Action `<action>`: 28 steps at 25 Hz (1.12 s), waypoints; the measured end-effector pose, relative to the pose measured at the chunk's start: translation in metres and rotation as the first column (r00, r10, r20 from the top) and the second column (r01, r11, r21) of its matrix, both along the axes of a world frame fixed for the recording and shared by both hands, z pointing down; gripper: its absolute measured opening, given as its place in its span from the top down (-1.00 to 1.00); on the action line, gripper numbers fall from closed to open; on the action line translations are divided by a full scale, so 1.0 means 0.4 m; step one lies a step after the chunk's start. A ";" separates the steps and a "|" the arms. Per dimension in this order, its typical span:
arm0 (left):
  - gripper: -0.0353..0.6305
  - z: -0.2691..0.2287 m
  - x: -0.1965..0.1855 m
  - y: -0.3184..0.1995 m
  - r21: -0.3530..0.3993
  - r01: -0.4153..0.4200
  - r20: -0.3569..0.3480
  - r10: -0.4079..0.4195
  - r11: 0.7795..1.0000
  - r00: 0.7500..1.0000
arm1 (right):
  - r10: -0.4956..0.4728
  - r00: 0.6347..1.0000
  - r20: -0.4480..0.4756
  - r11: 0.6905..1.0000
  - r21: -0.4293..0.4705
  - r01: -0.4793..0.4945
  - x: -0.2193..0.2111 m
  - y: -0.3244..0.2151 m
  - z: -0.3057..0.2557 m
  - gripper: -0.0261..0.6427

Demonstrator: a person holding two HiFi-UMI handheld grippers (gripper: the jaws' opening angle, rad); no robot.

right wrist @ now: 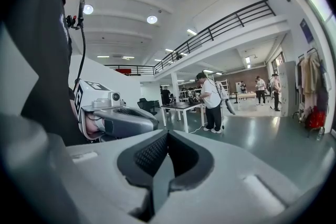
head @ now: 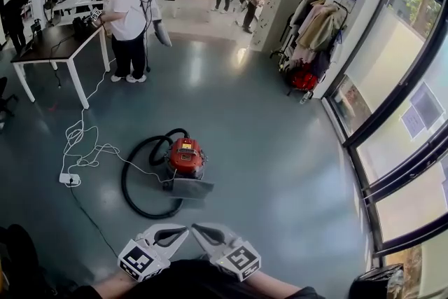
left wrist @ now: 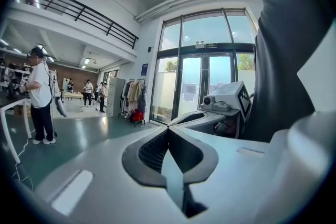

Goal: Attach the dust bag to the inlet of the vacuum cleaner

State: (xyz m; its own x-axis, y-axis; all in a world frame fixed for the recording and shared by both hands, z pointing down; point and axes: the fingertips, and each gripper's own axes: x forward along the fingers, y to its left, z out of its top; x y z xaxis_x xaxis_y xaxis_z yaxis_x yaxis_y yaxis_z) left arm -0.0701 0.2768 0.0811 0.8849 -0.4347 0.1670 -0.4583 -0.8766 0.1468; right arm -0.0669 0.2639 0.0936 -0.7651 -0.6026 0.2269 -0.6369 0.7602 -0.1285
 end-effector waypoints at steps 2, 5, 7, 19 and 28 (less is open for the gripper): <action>0.84 0.005 0.002 0.003 0.000 -0.004 0.008 0.004 1.000 1.000 | -0.002 1.000 -0.002 1.000 -0.003 0.002 0.002 0.001 0.001 0.94; 0.84 0.015 0.001 0.008 0.002 -0.003 0.019 0.003 1.000 1.000 | -0.007 1.000 -0.005 1.000 -0.005 0.006 0.002 0.005 0.007 0.94; 0.84 0.016 0.000 0.011 0.003 -0.001 0.021 0.001 1.000 1.000 | -0.009 1.000 -0.005 1.000 -0.007 0.009 0.001 0.008 0.011 0.94; 0.84 0.009 0.014 0.022 0.002 0.005 0.031 -0.005 1.000 1.000 | -0.013 1.000 -0.006 1.000 -0.009 0.013 0.019 0.015 0.010 0.94; 0.84 0.016 0.010 0.029 0.004 0.009 0.031 -0.009 1.000 0.999 | -0.014 1.000 -0.002 1.000 -0.005 0.014 0.016 0.018 0.013 0.94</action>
